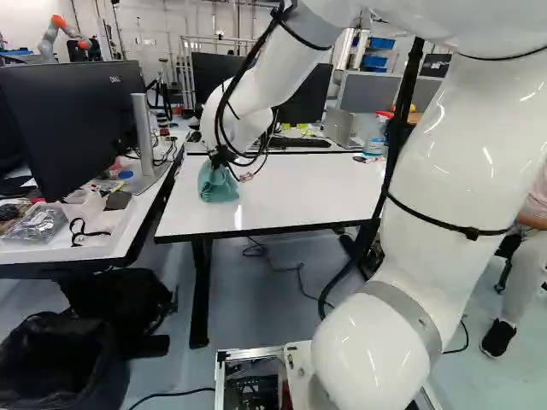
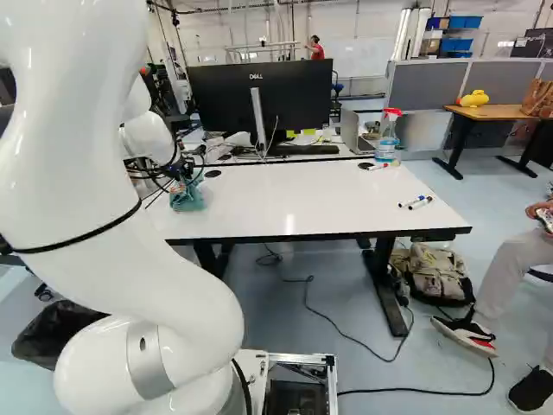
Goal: Clean the table with the green towel
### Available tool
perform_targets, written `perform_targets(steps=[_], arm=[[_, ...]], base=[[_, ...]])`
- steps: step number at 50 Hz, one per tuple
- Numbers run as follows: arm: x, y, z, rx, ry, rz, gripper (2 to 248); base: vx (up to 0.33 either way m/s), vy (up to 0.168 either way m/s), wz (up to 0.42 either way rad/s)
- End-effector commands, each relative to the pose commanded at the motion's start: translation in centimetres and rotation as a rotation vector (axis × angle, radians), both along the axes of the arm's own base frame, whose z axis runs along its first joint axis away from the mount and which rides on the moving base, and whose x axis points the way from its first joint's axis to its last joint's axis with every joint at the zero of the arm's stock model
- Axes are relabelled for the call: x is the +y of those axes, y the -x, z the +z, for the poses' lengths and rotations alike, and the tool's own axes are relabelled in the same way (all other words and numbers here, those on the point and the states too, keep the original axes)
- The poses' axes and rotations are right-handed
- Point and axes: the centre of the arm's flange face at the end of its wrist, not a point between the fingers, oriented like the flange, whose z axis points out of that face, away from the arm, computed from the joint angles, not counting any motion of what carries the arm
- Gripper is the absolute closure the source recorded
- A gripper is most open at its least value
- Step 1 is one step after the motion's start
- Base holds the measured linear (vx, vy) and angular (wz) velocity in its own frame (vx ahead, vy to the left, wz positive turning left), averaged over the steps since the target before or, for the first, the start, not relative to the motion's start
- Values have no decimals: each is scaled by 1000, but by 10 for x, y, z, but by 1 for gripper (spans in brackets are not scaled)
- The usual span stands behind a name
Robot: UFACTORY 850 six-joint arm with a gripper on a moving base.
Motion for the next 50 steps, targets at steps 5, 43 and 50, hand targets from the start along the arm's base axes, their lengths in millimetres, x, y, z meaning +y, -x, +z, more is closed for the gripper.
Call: perform_targets(steps=[5,43,50], arm=[[-1,-3,0,0,0,-4,212],[-13,-14,0,-1,-1,-35,212],[-13,-15,-5,7,3,-36,212]], base=[[0,0,0],[0,0,0],[0,0,0]])
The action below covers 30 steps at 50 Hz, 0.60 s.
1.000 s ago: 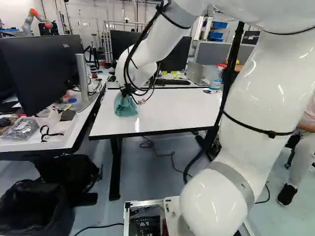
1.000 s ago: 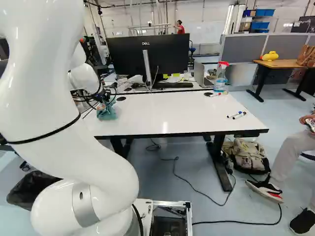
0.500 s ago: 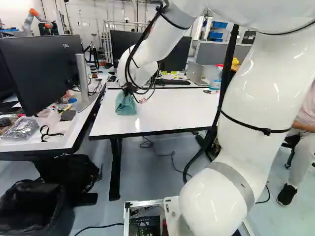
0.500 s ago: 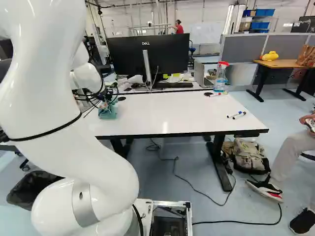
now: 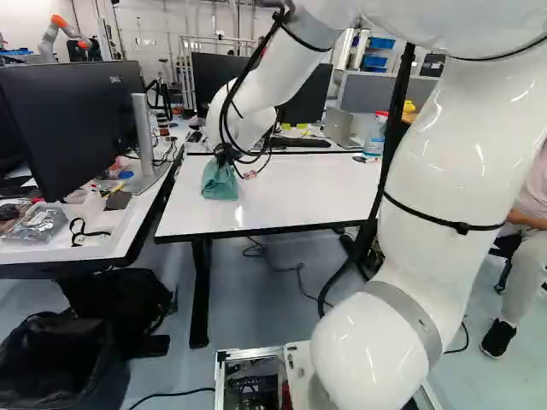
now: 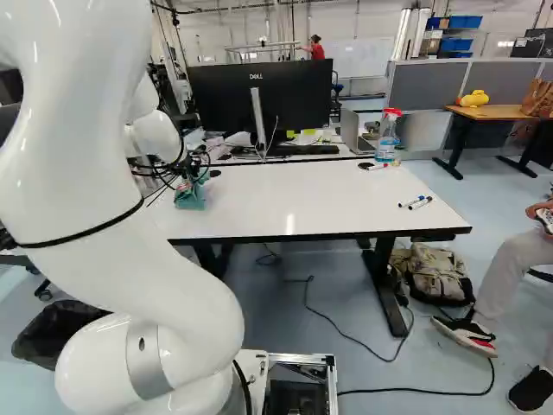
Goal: Clean the table with the green towel
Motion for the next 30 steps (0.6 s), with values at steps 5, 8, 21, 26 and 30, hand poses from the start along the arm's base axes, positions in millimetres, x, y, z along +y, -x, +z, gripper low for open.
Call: perform_targets(steps=[5,8,21,26,30], arm=[[1,-1,-5,9,4,0,212],[1,-2,-9,15,7,0,212],[3,-7,-24,42,19,0,212],[4,-8,-30,52,24,0,212],[4,-10,-35,60,27,0,212]], base=[[0,0,0],[0,0,0],[0,0,0],[0,0,0],[0,0,0]])
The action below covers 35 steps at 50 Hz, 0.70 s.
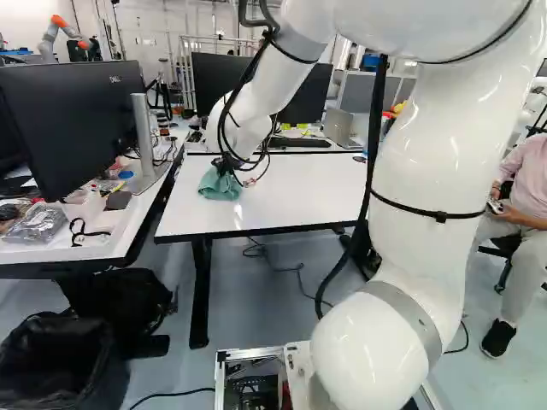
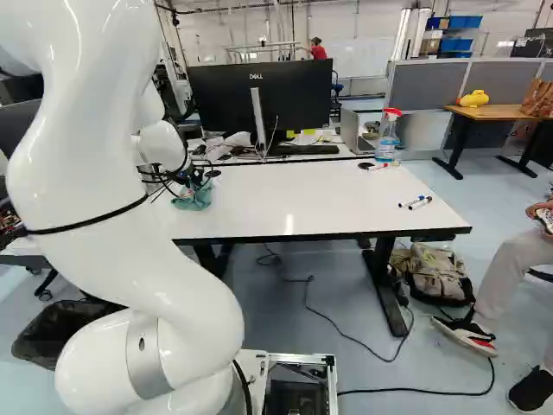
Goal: Clean the table with the green towel
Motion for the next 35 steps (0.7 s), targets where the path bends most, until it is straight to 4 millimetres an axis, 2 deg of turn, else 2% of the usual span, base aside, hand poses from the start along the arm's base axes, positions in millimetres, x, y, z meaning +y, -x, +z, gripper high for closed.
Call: perform_targets(steps=[16,35], arm=[[2,-5,-19,32,14,0,212],[2,-5,-19,32,15,0,212]], base=[[0,0,0],[0,0,0]])
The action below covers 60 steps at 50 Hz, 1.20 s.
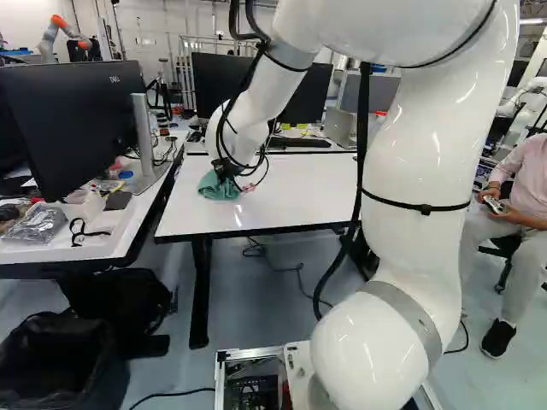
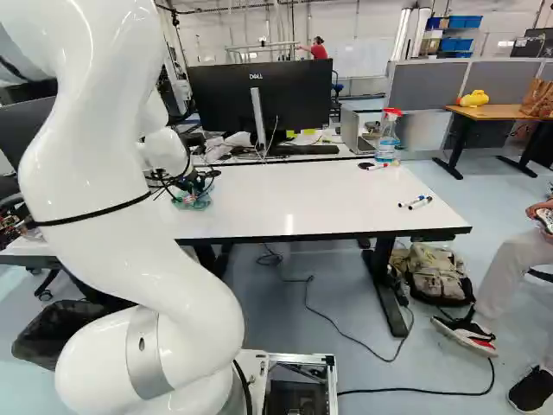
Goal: Clean the table with the green towel
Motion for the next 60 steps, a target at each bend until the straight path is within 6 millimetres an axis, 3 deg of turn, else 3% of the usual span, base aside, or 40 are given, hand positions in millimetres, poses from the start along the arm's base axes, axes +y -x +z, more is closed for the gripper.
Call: perform_targets(steps=[60], arm=[[-2,5,-5,75,32,1,212]], base=[[0,0,0]])
